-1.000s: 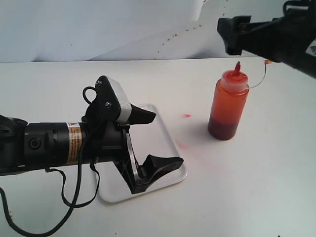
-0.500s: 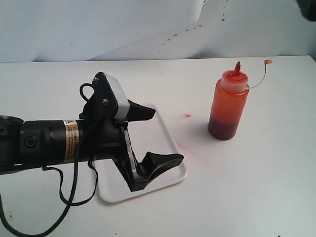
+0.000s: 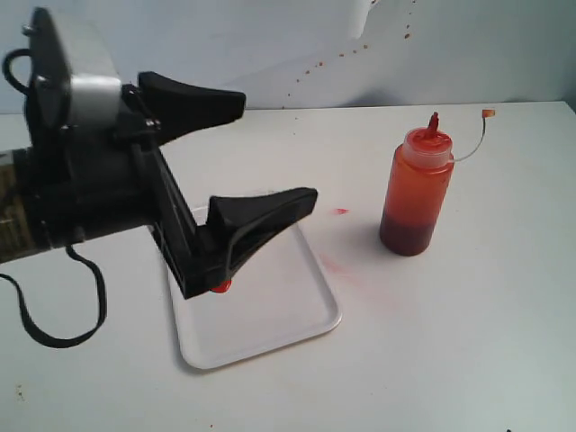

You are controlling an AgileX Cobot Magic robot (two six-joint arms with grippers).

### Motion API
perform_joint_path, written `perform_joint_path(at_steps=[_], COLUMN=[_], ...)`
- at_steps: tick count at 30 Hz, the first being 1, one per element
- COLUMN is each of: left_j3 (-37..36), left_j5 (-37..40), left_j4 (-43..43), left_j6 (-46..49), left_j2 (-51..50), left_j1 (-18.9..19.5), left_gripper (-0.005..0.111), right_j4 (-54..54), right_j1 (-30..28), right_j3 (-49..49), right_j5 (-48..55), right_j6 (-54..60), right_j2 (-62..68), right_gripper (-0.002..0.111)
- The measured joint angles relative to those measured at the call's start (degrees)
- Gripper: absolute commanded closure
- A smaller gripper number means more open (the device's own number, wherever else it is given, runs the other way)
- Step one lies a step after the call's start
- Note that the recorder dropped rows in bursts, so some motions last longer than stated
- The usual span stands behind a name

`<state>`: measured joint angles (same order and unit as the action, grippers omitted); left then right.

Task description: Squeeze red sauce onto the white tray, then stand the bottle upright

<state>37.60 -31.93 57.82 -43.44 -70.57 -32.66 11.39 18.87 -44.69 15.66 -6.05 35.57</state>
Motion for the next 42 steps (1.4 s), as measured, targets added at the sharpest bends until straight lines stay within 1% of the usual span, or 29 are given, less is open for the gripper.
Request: perform_joint_path(at_steps=[2,3,5,7,8,10,15,16,17,22,29,33,42], left_j3=[0.0,0.0,0.0,0.0,0.0,0.0,0.0,0.0,0.0,0.0,0.0,0.0,0.0], left_j5=[2.4,3.6,5.6,7.3,8.0,9.4,13.4,14.4,15.5,20.0,25.8,26.7,27.0], left_j4=[0.0,0.0,0.0,0.1,0.2,0.2,0.2,0.2,0.2,0.3,0.3,0.3,0.3], left_j6=[-0.5,-0.6,-1.4,-2.6,-3.0,-3.5,-3.6,-3.7,-3.9,-6.3,-7.1,-7.1,-6.9], left_j2=[2.9,4.3,6.8,9.5,10.7,13.6,20.5,21.8,22.7,27.6,34.0,36.3,36.3], left_j1=[0.0,0.0,0.0,0.0,0.0,0.0,0.0,0.0,0.0,0.0,0.0,0.0,0.0], left_gripper=[0.002,0.003,0.008,0.018,0.026,0.043,0.095,0.103,0.106,0.106,0.106,0.106,0.106], right_j4=[3.1,4.0,4.8,5.2,5.3,5.4,5.5,5.6,5.6,5.7,5.7,5.8,6.0], right_j1=[0.0,0.0,0.0,0.0,0.0,0.0,0.0,0.0,0.0,0.0,0.0,0.0,0.0], right_j3=[0.0,0.0,0.0,0.0,0.0,0.0,0.0,0.0,0.0,0.0,0.0,0.0,0.0], right_j5=[2.1,2.6,3.6,4.7,5.1,5.9,7.6,8.1,8.6,12.2,13.5,14.7,15.1], right_j6=[0.0,0.0,0.1,0.1,0.1,0.1,0.1,0.1,0.1,0.1,0.0,-0.1,-0.1], right_j2=[-0.8,-1.3,-2.2,-3.3,-3.7,-5.0,-8.3,-8.9,-9.4,-12.0,-18.6,-20.9,-21.1], right_gripper=[0.045,0.059,0.079,0.1,0.108,0.108,0.108,0.108,0.108,0.108,0.108,0.108,0.108])
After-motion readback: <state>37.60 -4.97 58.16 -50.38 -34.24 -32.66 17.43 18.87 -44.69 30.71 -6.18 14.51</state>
